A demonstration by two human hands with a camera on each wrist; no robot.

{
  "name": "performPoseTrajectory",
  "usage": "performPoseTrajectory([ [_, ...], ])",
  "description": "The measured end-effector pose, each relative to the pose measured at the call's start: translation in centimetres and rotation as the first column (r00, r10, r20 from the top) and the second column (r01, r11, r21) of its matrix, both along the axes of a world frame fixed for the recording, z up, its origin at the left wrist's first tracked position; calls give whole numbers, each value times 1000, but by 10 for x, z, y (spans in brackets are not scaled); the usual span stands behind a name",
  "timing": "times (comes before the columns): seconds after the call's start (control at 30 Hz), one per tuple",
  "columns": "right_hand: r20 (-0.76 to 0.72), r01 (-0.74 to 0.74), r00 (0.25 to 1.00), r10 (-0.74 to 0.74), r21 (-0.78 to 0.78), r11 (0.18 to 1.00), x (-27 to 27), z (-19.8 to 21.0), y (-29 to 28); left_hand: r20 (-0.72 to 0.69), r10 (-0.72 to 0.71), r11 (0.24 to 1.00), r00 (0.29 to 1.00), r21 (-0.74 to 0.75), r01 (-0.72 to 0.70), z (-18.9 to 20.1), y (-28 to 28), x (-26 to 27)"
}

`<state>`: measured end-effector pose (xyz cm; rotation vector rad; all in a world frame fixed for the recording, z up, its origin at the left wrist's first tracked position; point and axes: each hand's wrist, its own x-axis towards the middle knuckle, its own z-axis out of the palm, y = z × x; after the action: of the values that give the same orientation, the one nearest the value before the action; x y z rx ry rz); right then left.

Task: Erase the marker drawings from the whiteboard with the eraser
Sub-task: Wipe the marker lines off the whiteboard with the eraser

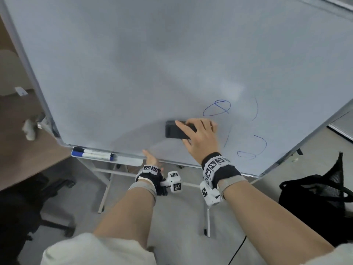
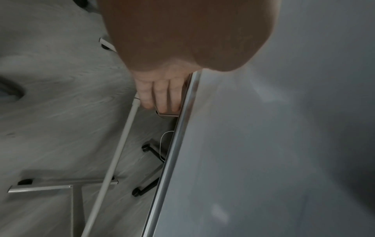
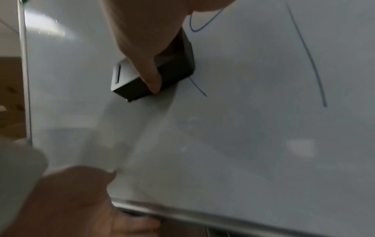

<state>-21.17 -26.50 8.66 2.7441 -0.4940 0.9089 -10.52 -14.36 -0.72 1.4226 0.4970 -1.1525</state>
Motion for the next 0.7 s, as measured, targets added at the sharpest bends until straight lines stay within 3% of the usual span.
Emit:
performPoseTrajectory([
  [0.07, -19, 33, 999, -33, 10, 999, -4, -6, -5, -23, 28, 999, 999, -15, -29, -1, -6, 6],
  [0.17, 90, 97, 991, -100, 42, 994, -3, 12, -11, -45, 78, 997, 996, -19, -79, -3, -13, 9],
  [0.3, 136, 59, 989, -58, -3, 998, 4, 30, -21, -89, 115, 987, 989, -103, -124, -27, -27, 2],
  [0.47, -85, -70, 994, 62, -95, 993, -2, 11, -22, -104, 174, 980, 979, -81, -182, -24, -31, -8],
  [0.63, 176, 40, 984, -27, -67, 997, -3, 38, -27, -146, 218, 973, 965, -45, -227, -4, -33, -17],
  [0.7, 128, 4, 992, 7, -92, 996, -7, 36, -31, -126, 237, 970, 963, -19, -241, 1, -35, -20],
])
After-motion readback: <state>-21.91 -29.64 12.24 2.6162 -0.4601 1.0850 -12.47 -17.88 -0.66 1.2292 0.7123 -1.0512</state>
